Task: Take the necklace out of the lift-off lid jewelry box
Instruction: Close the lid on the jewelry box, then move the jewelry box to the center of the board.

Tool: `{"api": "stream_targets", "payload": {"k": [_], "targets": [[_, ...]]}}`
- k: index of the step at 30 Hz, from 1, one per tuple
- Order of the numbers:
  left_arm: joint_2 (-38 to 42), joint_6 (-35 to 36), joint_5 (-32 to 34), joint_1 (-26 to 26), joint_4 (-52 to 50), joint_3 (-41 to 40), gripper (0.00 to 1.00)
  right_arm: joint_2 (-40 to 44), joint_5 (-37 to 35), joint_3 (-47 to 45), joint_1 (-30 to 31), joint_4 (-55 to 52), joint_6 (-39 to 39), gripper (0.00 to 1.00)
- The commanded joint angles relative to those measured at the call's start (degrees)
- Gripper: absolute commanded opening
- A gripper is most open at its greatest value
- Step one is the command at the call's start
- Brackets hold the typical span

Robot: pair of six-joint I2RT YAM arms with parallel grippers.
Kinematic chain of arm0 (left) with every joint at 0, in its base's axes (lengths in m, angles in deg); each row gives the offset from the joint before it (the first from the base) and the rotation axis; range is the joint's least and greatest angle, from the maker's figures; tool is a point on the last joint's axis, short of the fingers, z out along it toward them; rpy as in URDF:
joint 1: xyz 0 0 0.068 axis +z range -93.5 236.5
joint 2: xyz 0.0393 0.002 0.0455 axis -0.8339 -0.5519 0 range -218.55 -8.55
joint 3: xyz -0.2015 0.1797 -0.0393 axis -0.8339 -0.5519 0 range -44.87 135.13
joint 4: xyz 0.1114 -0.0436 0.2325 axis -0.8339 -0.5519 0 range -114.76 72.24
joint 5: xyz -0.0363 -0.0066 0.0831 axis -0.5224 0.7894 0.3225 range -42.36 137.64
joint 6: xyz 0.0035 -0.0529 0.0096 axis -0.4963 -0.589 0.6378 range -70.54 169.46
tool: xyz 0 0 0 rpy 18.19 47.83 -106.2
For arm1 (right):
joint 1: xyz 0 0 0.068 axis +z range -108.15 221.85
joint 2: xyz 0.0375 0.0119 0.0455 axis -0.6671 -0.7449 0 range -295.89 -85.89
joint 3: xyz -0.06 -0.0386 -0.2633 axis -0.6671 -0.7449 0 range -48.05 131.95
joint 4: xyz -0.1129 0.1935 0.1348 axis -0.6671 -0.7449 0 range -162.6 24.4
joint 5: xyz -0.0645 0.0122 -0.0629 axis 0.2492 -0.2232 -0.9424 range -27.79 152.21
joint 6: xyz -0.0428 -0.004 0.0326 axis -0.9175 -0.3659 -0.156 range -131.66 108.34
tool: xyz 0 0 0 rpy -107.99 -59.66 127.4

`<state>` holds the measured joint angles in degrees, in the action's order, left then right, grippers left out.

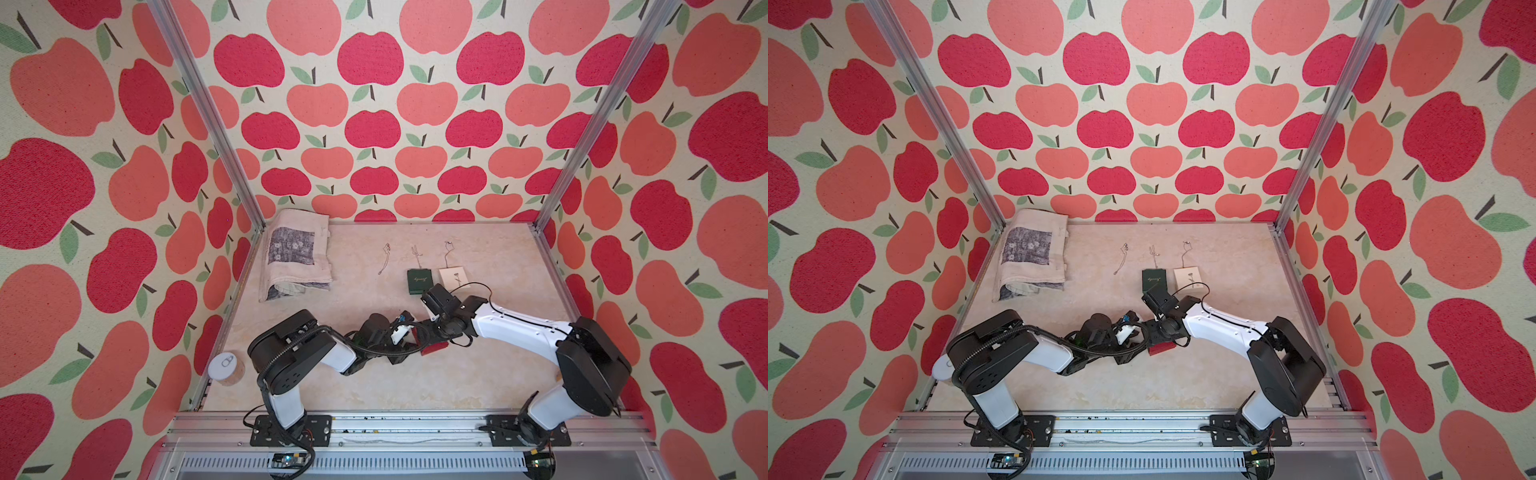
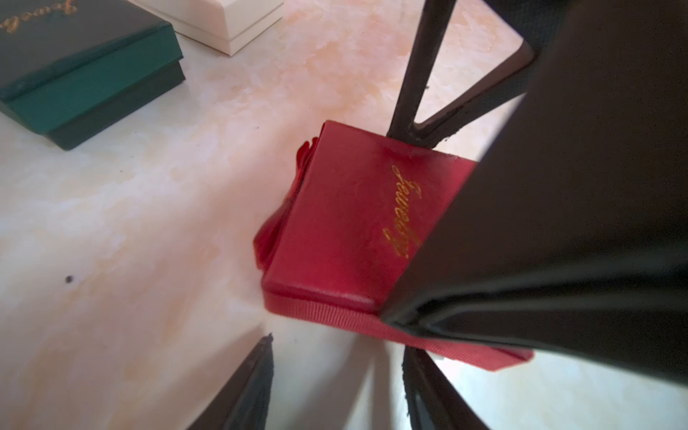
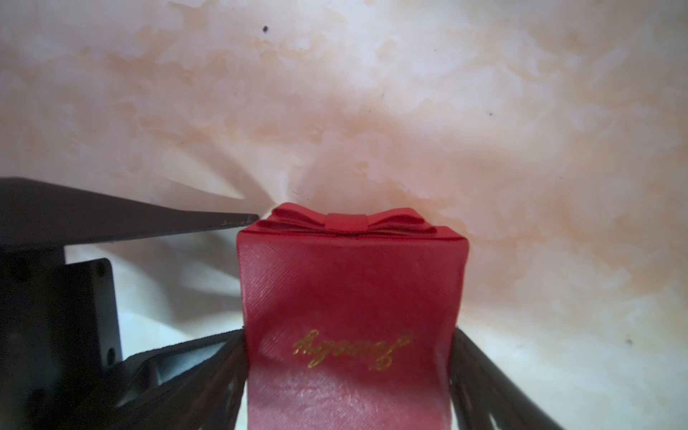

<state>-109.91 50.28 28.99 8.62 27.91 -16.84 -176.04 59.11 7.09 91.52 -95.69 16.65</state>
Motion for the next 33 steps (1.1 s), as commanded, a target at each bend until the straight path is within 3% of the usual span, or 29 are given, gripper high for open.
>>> {"api": "stream_targets", "payload": {"k": [1,8,20,33], "targets": [[-1.3,-1.0,1.2,-0.3,1.3,1.8,0.58,-2.7,5.8,-1.2,1.2,3.4,0.2,0.81],[1.5,-0.3,2.5,-0.2,0.8,-0.5,0.59,-5.8,3.5,-1.5,1.2,3.5,2.4,0.81],[12.8,-0.6,7.5,0.0,-4.4,-6.9,0.60,-9.5,1.0,-0.4,1.1,4.2,5.5,0.81],[27.3,-3.8,18.3,1.3,-13.4,-10.0,0.63,-15.3,0.2,5.5,1.1,3.3,6.2,0.81]]}}
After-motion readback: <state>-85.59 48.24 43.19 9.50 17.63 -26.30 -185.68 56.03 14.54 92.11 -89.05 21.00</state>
